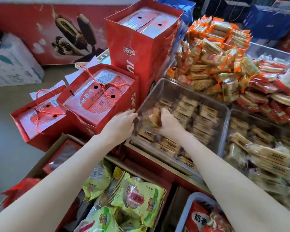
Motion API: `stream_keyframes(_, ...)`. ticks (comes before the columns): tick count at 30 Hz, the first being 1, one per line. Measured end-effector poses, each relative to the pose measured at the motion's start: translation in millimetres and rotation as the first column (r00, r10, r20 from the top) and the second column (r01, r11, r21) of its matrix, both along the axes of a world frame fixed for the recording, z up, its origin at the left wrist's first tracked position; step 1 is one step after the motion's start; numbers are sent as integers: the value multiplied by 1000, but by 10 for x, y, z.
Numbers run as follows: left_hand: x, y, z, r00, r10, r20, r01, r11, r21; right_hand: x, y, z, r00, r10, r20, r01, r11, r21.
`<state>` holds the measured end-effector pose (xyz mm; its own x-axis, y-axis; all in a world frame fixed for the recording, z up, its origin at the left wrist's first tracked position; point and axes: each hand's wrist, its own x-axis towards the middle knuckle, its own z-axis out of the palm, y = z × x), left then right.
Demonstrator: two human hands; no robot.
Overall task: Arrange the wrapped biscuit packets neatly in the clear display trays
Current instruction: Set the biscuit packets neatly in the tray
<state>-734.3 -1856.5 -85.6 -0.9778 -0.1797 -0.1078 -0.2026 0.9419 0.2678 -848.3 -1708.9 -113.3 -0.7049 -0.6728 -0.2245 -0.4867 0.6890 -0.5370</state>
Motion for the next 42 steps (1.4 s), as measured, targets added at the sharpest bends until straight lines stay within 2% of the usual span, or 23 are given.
stream_keyframes(2,-53,-22,-98,995,-28,96,38,994,-102,-19,26,-88,981,115,-157,-78,971,225)
stream_keyframes(3,-80,-29,-137,990,-40,138,61,985,-159,-33,6,-104,965,143,-220,-76,954,289)
stream_keyframes(6,-106,-45,-212,976,-80,202,137,949,-283,-26,-201,-148,928,168,-332,-19,912,410)
stream_keyframes(8,-106,-59,-221,972,-97,215,162,938,-306,-2,-388,-214,904,185,-385,22,880,475)
stream_keyframes(12,-122,-68,-204,965,-123,231,196,924,-327,-37,-558,-269,902,193,-387,64,826,560)
stream_keyframes(20,-104,-51,-206,969,-131,209,197,921,-336,-38,-424,-297,905,146,-400,84,859,505)
stream_keyframes(27,-128,-73,-212,967,-118,225,183,937,-297,-18,-333,-5,952,250,-176,-132,857,499)
stream_keyframes(30,-130,-79,-202,967,-124,223,189,935,-299,-95,-352,-25,942,173,-289,-21,887,462)
stream_keyframes(33,-127,-79,-195,966,-128,223,193,935,-299,-127,-433,-123,912,169,-374,55,853,519)
stream_keyframes(37,-132,-81,-186,967,-130,217,195,931,-308,3,-511,-322,845,323,-426,20,777,629)
stream_keyframes(39,-140,-71,-199,969,-128,212,190,933,-305,45,-473,-393,823,360,-439,1,773,634)
stream_keyframes(42,-147,-82,-214,966,-123,229,191,934,-304,-37,-426,-369,878,311,-363,-51,817,575)
